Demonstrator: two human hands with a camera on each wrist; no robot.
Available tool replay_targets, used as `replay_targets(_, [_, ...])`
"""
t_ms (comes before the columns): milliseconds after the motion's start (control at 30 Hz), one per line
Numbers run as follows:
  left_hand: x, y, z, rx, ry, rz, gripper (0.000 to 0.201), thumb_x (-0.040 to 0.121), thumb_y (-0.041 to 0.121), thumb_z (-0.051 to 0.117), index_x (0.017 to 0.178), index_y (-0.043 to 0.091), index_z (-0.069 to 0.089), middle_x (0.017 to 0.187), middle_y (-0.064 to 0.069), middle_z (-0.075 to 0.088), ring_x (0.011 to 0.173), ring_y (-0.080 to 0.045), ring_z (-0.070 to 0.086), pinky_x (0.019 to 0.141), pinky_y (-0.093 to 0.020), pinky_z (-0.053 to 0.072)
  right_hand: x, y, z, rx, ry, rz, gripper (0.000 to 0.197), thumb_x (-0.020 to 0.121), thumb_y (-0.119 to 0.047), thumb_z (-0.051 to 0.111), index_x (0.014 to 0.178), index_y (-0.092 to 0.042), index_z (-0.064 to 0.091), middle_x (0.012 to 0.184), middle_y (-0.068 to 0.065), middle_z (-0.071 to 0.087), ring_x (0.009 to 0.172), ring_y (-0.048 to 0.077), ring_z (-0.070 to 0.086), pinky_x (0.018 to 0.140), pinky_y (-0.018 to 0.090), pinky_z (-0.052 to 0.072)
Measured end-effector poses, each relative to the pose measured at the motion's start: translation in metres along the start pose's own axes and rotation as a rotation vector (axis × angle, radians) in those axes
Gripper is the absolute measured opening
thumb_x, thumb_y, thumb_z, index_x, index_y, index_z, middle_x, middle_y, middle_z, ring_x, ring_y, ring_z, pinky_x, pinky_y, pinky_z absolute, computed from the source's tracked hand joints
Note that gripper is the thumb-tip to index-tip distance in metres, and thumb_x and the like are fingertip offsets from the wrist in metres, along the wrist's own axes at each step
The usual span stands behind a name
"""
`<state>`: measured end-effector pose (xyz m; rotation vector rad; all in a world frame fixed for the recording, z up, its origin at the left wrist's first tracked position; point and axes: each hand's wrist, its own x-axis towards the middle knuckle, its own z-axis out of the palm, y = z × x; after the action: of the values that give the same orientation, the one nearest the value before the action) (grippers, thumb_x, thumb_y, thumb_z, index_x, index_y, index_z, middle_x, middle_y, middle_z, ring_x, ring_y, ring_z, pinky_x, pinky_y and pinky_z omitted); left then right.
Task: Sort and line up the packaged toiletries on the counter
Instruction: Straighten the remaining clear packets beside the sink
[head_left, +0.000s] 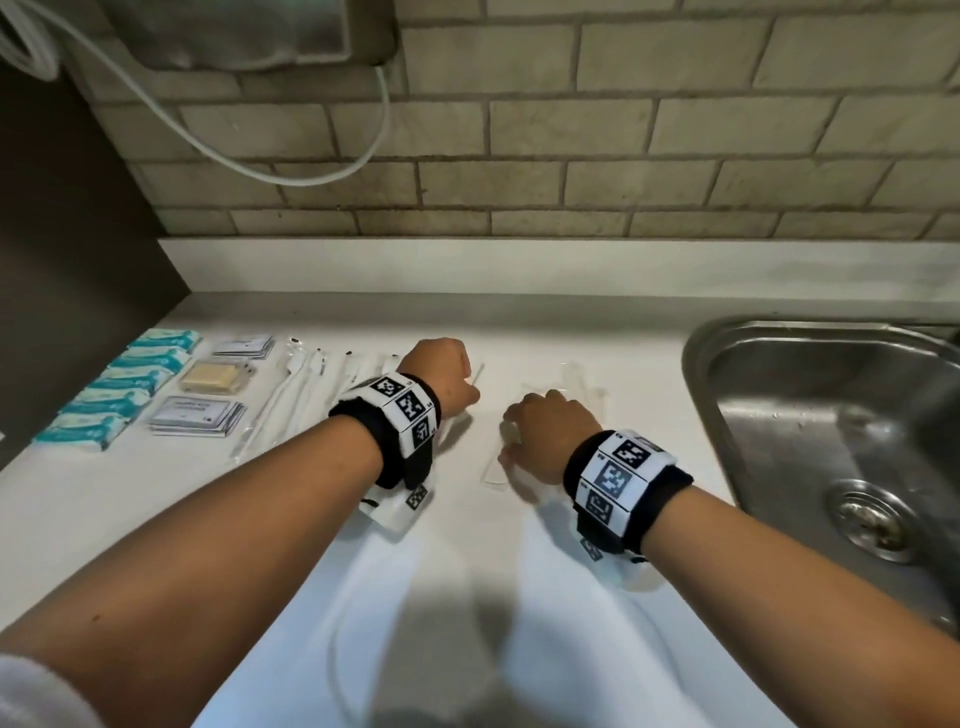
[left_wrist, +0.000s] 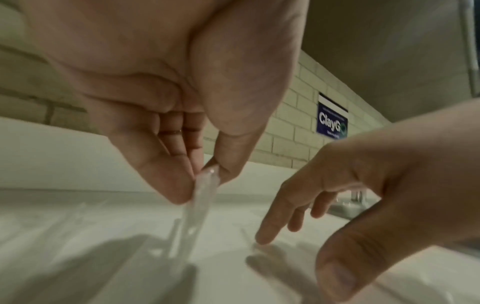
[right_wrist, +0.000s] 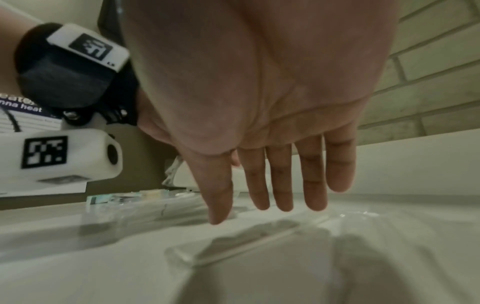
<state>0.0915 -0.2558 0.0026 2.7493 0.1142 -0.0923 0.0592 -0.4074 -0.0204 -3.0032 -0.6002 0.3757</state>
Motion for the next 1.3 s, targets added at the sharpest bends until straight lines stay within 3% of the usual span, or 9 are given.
replay_targets(233, [-0.011, -0.020, 0.019, 0.171, -0.180, 0.064, 0.017, 0.085, 0.022, 0.065, 0.090, 0.007, 0.070, 0.102, -0.009, 0.072, 0.088, -0.025, 0.066, 0.086, -0.035, 0.056, 0.022, -0.023, 0.021, 0.004, -0.017, -0.044, 0.032, 0.083, -0.018, 0.059, 0.115, -0.015, 0.062, 0.117, 0.006, 0.055, 0.109, 0.026, 0.055, 0.082, 0.032, 0.047])
replay_targets(367, [-0.015, -0.031, 0.018, 0.013, -0.171, 0.090, 0.018, 0.088, 0.018, 0.061, 0.100, 0.014, 0.074, 0.107, -0.005, 0.073, 0.098, -0.021, 0.067, 0.090, -0.030, 0.053, 0.031, -0.024, 0.037, 0.080, 0.053, -0.047, 0.047, 0.090, -0.017, 0.051, 0.136, -0.016, 0.044, 0.151, 0.008, 0.037, 0.132, 0.027, 0.045, 0.105, 0.041, 0.044])
replay_targets(467, [-0.022, -0.046, 0.009, 0.103, -0.248, 0.149, 0.033, 0.086, 0.009, 0.060, 0.116, 0.019, 0.069, 0.119, 0.002, 0.068, 0.110, -0.020, 0.063, 0.094, -0.028, 0.050, 0.030, -0.027, 0.042, 0.075, -0.014, -0.022, 0.050, 0.091, -0.020, 0.048, 0.138, -0.009, 0.038, 0.156, 0.010, 0.027, 0.140, 0.027, 0.035, 0.108, 0.043, 0.040])
replay_targets(533, [-0.028, -0.053, 0.006, 0.274, -0.332, 0.216, 0.026, 0.082, 0.004, 0.056, 0.095, 0.022, 0.069, 0.104, -0.006, 0.068, 0.106, -0.029, 0.063, 0.086, -0.035, 0.053, 0.030, -0.031, 0.042, 0.093, -0.038, 0.042, 0.049, 0.087, -0.017, 0.052, 0.133, -0.004, 0.041, 0.150, 0.013, 0.033, 0.137, 0.028, 0.037, 0.106, 0.042, 0.042])
replay_targets(633, [-0.031, -0.064, 0.011, 0.385, -0.299, 0.260, 0.026, 0.079, 0.006, 0.054, 0.060, 0.019, 0.043, 0.072, -0.006, 0.048, 0.091, -0.033, 0.057, 0.064, -0.034, 0.044, 0.029, -0.037, 0.044, 0.095, 0.004, 0.109, 0.045, 0.085, -0.016, 0.056, 0.127, -0.003, 0.047, 0.136, 0.011, 0.044, 0.124, 0.029, 0.048, 0.102, 0.038, 0.042])
replay_targets(800, [-0.034, -0.068, 0.020, 0.398, -0.215, 0.365, 0.032, 0.085, 0.018, 0.060, 0.059, 0.021, 0.041, 0.076, -0.001, 0.053, 0.094, -0.025, 0.046, 0.069, -0.031, 0.034, 0.024, -0.045, 0.040, 0.051, 0.045, 0.105, 0.037, 0.090, -0.020, 0.051, 0.124, -0.006, 0.051, 0.138, 0.011, 0.044, 0.122, 0.032, 0.049, 0.104, 0.042, 0.037])
replay_targets(933, [-0.033, -0.071, 0.023, 0.357, -0.174, 0.401, 0.032, 0.081, 0.035, 0.066, 0.062, 0.026, 0.042, 0.078, 0.004, 0.052, 0.093, -0.024, 0.047, 0.070, -0.030, 0.034, 0.019, -0.045, 0.036, 0.100, -0.008, 0.106, 0.047, 0.097, -0.028, 0.044, 0.137, -0.004, 0.039, 0.158, 0.014, 0.020, 0.139, 0.036, 0.033, 0.114, 0.044, 0.028])
replay_targets(1100, [-0.038, -0.070, 0.024, 0.379, -0.097, 0.464, 0.039, 0.080, 0.039, 0.068, 0.064, 0.022, 0.037, 0.081, 0.009, 0.048, 0.093, -0.023, 0.039, 0.074, -0.033, 0.033, 0.014, -0.040, 0.036, 0.081, 0.012, 0.032, 0.029, 0.092, -0.016, 0.044, 0.117, -0.003, 0.051, 0.131, 0.014, 0.048, 0.118, 0.034, 0.051, 0.097, 0.040, 0.039])
replay_targets(1300, [-0.039, -0.072, 0.023, 0.406, -0.167, 0.378, 0.037, 0.085, 0.049, 0.061, 0.064, 0.021, 0.048, 0.075, 0.006, 0.055, 0.100, -0.023, 0.040, 0.087, -0.035, 0.038, 0.013, -0.037, 0.045, 0.037, 0.048, -0.054, 0.023, 0.088, -0.014, 0.045, 0.108, -0.004, 0.051, 0.116, 0.011, 0.051, 0.102, 0.035, 0.055, 0.086, 0.039, 0.041])
